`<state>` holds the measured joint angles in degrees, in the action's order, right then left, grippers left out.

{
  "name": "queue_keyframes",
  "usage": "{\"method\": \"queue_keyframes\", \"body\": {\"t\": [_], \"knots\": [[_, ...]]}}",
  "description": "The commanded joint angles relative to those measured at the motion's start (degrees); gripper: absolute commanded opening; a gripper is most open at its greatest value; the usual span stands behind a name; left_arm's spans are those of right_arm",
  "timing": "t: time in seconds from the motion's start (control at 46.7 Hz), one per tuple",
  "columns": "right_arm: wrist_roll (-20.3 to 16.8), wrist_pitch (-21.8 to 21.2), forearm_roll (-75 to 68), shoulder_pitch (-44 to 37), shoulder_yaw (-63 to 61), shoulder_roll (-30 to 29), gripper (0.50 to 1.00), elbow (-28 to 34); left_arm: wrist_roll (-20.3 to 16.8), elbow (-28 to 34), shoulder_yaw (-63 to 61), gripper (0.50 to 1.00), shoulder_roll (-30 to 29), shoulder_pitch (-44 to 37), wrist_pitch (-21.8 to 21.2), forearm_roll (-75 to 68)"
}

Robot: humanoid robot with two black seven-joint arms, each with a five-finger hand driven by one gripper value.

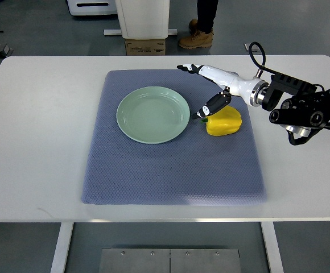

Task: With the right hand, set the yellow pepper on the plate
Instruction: 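Lower the right hand and close its fingers around the yellow pepper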

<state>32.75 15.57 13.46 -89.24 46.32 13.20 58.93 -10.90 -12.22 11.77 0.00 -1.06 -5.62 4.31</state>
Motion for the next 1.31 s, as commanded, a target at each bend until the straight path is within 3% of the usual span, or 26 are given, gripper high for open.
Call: {"method": "queue_keyframes", "body": {"t": [0.0, 0.364, 0.664, 1.286], "knots": [[1.79, -0.01, 0.07, -1.37, 2.71, -0.01, 1.0, 1.18, 0.0, 0.0, 0.0, 1.0, 0.0, 0.0, 0.0, 0.0], [1.53, 0.6, -0.19, -1.2, 8.95, -1.94, 1.0, 0.04, 0.0, 0.0, 0.0, 1.0, 0.0, 0.0, 0.0, 0.0], [-2.16, 0.78, -0.54, -0.76, 13.0, -3.09, 1.0, -1.98, 0.0, 0.0, 0.0, 1.0, 0.0, 0.0, 0.0, 0.0], [-4.62, 0.69, -0.89, 0.29, 16.08, -3.35, 1.0, -4.09, 0.0, 0.0, 0.0, 1.0, 0.0, 0.0, 0.0, 0.0]]}}
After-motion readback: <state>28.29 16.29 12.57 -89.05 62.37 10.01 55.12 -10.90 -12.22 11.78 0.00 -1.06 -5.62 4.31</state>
